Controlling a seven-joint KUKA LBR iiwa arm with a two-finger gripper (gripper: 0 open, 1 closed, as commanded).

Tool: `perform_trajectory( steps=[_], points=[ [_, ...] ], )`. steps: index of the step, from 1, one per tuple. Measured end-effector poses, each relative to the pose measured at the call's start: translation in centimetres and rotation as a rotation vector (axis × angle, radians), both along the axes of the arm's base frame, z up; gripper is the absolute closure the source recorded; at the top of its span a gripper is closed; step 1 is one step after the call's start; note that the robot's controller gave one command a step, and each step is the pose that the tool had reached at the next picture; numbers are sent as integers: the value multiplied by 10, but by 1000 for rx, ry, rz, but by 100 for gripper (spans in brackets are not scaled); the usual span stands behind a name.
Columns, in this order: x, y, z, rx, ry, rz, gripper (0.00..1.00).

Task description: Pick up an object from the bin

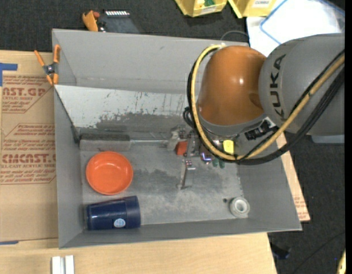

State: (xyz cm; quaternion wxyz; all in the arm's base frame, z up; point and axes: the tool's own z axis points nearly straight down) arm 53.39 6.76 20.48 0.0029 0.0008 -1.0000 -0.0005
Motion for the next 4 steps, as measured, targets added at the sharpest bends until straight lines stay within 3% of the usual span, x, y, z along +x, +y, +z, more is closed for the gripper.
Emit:
perform_trajectory(
  steps=[1, 2, 3, 4],
  points=[
    [2, 0, 4, 1, -7, -1, 0],
    [13, 64, -75, 1, -12, 47, 0],
    [-1, 92, -75, 0, -10, 46, 0],
    [27, 130, -93, -26, -23, 350, 0]
  ],
)
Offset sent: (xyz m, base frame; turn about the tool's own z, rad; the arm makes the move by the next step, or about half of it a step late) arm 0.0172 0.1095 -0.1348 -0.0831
